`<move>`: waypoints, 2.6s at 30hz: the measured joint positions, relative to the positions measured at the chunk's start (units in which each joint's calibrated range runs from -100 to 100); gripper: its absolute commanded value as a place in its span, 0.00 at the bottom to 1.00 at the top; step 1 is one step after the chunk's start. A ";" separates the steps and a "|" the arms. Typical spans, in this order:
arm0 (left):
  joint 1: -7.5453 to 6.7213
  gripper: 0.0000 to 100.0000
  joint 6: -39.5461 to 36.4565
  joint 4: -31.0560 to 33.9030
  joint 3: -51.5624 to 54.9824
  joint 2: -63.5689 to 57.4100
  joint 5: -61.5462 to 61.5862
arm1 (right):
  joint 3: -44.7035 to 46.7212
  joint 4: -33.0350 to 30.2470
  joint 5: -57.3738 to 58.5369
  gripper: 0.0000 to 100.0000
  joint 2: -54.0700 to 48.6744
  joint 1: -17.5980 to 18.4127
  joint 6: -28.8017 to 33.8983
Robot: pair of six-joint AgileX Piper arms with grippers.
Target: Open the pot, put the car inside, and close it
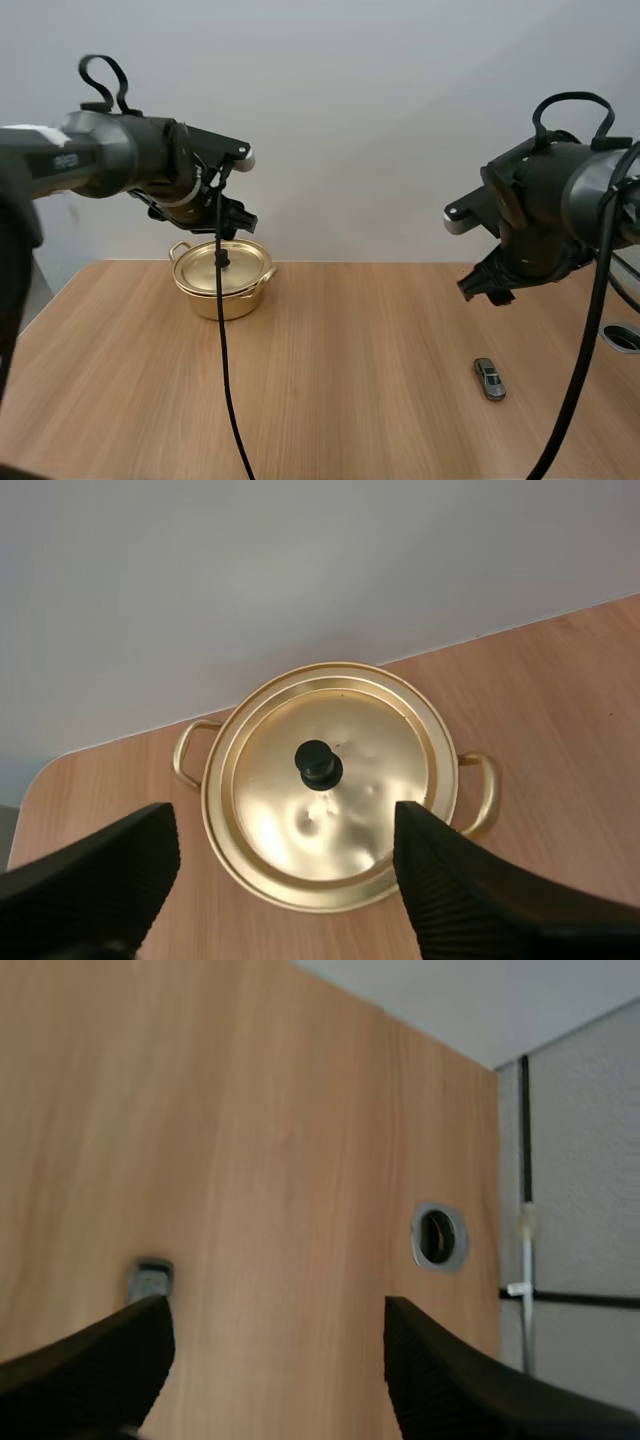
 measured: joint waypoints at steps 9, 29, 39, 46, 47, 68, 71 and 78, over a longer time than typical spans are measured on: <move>0.00 1.00 -4.26 0.00 -1.44 16.13 -16.48 | 0.00 -5.90 14.24 0.96 0.00 0.00 1.54; 0.00 0.00 -6.71 0.10 -3.18 22.42 -21.60 | 0.00 -7.72 17.16 0.96 0.00 0.00 3.87; 0.00 0.00 -7.13 0.10 -3.18 19.89 -23.52 | 0.00 -6.67 17.16 0.96 0.00 0.00 7.21; 0.00 0.00 -4.16 0.21 -3.18 8.71 -22.90 | 2.60 1.69 15.94 0.96 0.00 0.00 7.81; 0.00 0.00 -3.40 0.21 -3.18 6.69 -22.26 | 3.89 3.05 15.03 0.96 0.00 0.00 7.91; 0.00 0.00 -0.68 0.21 -3.18 -28.08 9.24 | 19.68 5.86 -24.45 0.94 10.89 -3.95 10.50; 0.00 0.00 -0.68 0.21 -3.18 -30.20 12.42 | 19.68 7.19 -28.51 0.87 14.76 -4.22 10.23; 0.00 0.00 -0.46 0.21 -3.18 -33.18 15.79 | 19.68 10.44 -32.20 0.00 20.82 -4.22 10.13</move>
